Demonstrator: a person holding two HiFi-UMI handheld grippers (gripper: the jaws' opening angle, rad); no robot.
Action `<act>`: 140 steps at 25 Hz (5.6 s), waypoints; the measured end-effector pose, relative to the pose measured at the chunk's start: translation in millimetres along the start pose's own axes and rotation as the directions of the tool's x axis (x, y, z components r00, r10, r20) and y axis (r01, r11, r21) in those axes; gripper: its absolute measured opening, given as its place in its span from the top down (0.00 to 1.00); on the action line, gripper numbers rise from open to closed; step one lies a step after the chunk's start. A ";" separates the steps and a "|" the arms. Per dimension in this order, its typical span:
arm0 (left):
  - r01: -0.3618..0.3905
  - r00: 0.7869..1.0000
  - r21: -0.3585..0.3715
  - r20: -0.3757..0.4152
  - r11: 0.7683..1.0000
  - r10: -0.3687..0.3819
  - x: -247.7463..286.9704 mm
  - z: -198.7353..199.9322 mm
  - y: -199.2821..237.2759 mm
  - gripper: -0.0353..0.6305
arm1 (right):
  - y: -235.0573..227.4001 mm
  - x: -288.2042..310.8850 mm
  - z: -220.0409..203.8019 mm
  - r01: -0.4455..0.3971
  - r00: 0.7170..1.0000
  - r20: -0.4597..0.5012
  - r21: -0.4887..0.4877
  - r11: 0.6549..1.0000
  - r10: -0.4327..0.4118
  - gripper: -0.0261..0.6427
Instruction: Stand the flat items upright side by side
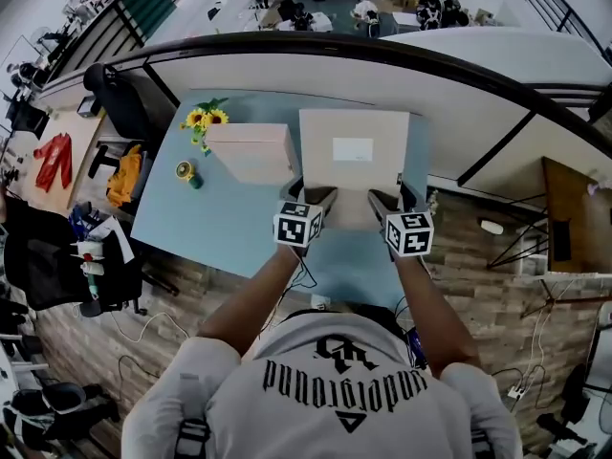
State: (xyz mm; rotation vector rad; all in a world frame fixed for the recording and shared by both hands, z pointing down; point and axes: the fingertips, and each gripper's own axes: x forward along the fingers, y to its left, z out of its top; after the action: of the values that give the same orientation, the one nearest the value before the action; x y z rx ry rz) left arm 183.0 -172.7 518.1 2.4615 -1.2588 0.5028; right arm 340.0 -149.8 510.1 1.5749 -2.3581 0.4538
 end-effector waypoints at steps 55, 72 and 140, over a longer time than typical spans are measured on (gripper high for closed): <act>-0.005 0.998 0.164 0.065 0.986 -0.006 -137.0 -82.9 248.7 0.39 | 270.5 117.6 -24.7 0.143 0.984 0.134 -0.159 0.977 -0.122 0.48; -0.031 0.999 0.179 0.023 0.983 0.027 -75.8 -128.9 282.0 0.40 | 245.8 181.8 -64.5 0.131 0.991 0.052 -0.175 0.976 -0.124 0.49; -0.068 0.998 0.283 0.026 0.957 0.063 -25.4 -167.2 316.6 0.40 | 220.3 241.5 -105.0 0.058 0.996 -0.047 -0.282 0.958 -0.074 0.51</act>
State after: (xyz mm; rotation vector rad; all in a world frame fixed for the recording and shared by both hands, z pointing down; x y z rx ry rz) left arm -117.6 -256.8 695.2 2.6673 -1.3615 0.7272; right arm 50.8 -231.7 676.1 1.4820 -2.2051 0.1382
